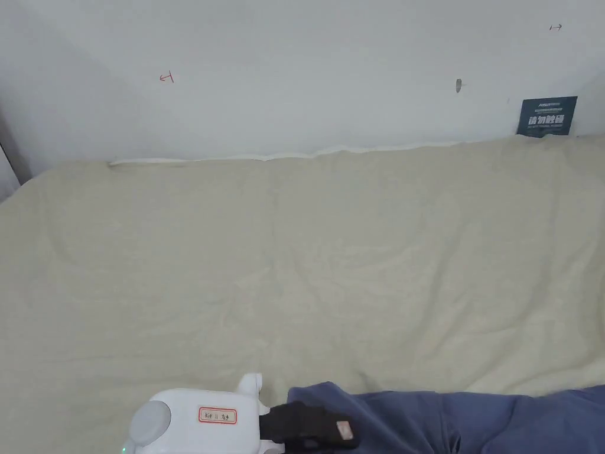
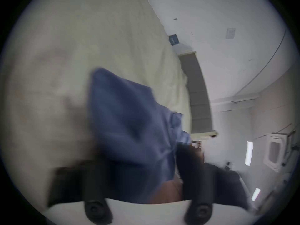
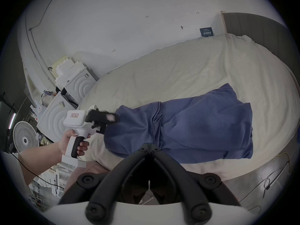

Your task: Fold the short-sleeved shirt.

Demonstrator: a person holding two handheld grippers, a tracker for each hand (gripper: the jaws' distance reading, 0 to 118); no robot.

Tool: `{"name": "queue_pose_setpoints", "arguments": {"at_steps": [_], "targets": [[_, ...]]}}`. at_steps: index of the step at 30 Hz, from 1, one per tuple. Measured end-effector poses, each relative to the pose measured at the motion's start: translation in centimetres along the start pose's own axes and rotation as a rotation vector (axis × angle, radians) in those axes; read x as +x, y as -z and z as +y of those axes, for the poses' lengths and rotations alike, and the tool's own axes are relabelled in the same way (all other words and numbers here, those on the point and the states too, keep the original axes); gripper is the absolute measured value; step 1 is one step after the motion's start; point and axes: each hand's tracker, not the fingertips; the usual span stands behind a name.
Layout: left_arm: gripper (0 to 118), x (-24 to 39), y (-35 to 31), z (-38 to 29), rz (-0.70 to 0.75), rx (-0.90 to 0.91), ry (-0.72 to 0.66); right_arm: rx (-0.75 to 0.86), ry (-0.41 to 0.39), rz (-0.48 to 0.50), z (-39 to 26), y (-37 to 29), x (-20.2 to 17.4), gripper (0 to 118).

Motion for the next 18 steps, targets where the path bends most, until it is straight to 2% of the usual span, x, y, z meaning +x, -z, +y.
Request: {"name": "queue_pose_setpoints", "arguments": {"at_steps": [1,2,5,8,11,14,18], "targets": [[25,-0.2,-0.1,0.1,0.092,0.006,0.027,-0.004,-0.004,0.003,-0.1,0.2,-0.1,0],[14,-0.6,-0.2,0.1,0.144,-0.003,0.041,-0.008,-0.007,0.007,-0.1,0.3,-0.2,0],[14,0.5,-0.5,-0.6,0.121,-0.024,0.028,-0.019,-0.006,0.024,-0.2,0.4,-0.5,0],[14,2.8,-2.1,-0.4,0.22,-0.007,0.087,-0.022,-0.017,0.039,-0.1,0.2,-0.7,0],[14,5.0,-5.7,0.7,0.418,0.011,0.184,-0.012,-0.037,0.049,0.1,-0.2,-0.8,0],[14,6.4,-9.7,1.3,0.662,0.063,0.177,0.0,-0.034,0.071,0.3,-0.5,-0.8,0],[14,8.5,-12.3,1.1,0.986,0.085,0.328,0.009,-0.025,0.098,0.0,-0.7,-0.6,0]]}}
